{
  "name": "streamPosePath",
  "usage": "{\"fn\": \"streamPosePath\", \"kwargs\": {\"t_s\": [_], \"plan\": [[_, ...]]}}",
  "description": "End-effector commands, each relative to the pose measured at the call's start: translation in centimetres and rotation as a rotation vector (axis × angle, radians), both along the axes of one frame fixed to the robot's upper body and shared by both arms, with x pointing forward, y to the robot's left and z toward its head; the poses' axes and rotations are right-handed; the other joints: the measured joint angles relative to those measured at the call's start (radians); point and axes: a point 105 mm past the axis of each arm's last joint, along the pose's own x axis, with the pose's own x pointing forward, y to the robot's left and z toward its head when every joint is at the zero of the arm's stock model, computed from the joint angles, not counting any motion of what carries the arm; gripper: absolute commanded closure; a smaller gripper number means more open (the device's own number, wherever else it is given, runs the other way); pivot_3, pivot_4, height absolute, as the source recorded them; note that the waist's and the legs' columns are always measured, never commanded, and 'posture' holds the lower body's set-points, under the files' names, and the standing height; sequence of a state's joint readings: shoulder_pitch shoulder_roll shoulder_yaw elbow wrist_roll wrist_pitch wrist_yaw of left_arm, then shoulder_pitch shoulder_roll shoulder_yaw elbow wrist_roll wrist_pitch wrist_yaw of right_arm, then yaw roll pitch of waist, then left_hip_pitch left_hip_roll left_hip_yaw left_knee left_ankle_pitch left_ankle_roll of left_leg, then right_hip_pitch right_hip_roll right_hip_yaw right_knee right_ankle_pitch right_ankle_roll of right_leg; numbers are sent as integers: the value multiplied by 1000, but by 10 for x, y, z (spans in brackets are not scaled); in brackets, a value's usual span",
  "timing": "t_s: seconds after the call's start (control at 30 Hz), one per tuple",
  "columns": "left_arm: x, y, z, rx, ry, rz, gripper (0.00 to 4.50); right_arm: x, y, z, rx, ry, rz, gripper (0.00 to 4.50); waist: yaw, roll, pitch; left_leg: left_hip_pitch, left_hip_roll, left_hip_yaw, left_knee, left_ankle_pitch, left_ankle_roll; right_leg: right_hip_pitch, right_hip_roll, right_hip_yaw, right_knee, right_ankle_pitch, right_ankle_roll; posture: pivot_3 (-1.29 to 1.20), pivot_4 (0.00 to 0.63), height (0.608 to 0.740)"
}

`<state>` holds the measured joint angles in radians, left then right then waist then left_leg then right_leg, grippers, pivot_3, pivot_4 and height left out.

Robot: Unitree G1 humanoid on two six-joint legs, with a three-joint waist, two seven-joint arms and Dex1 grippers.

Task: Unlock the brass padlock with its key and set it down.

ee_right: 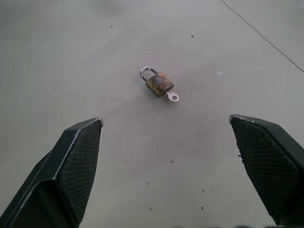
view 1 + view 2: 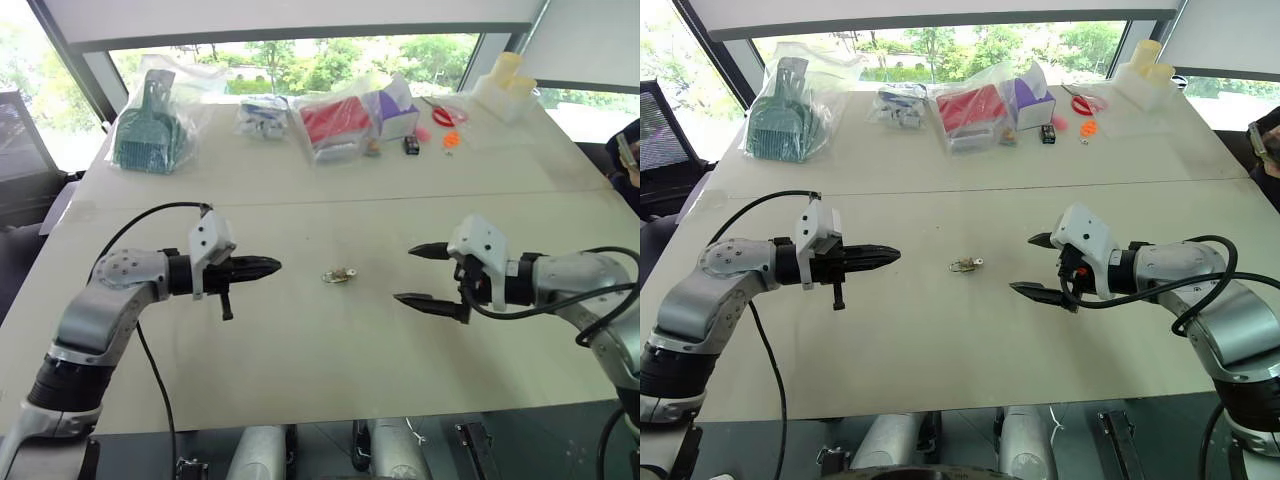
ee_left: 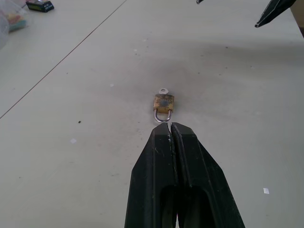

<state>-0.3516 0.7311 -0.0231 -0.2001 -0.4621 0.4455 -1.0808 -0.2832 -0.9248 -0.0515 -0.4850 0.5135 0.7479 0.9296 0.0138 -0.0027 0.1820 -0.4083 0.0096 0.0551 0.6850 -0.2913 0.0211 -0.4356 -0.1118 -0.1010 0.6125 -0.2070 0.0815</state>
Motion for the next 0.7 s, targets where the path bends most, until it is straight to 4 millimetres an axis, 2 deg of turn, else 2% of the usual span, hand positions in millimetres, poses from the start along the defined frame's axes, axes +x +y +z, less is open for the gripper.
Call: {"fn": "streamPosePath", "kwargs": {"t_s": [0.03,0.43,0.47,0.53,0.6,0.67,0.7], "plan": [[3,-1,7,7,-40,-11,4500,3,-1,10,-17,-56,7,66,0,0,0,0,0,0,0,0,0,0,0,0,0,0,0,0,150,740],[23,-4,16,-15,-48,-28,4500,9,3,12,-37,-73,36,66,0,0,0,0,0,0,1,0,0,0,0,0,1,0,0,0,150,740],[25,-5,18,-21,-44,-34,3942,10,3,12,-38,-73,38,0,0,0,0,0,0,0,1,0,0,0,0,0,1,0,0,0,150,740],[30,-9,20,-14,-45,-56,3265,11,1,12,-42,-73,40,0,1,0,0,0,0,0,1,1,-1,1,0,0,1,0,0,0,150,740],[33,-13,21,-4,-53,-76,2333,11,0,12,-46,-75,40,0,1,0,0,0,-1,0,1,1,-1,1,0,0,1,0,0,0,150,740],[40,-25,21,-17,-43,-106,1495,14,-1,11,-46,-79,36,0,1,0,0,0,-1,0,1,1,-1,1,0,0,1,0,0,0,150,740],[43,-31,21,-24,-35,-123,923,14,-1,11,-46,-83,35,0,4,0,0,0,-1,0,1,1,-1,2,0,0,1,0,1,0,150,740]]}}
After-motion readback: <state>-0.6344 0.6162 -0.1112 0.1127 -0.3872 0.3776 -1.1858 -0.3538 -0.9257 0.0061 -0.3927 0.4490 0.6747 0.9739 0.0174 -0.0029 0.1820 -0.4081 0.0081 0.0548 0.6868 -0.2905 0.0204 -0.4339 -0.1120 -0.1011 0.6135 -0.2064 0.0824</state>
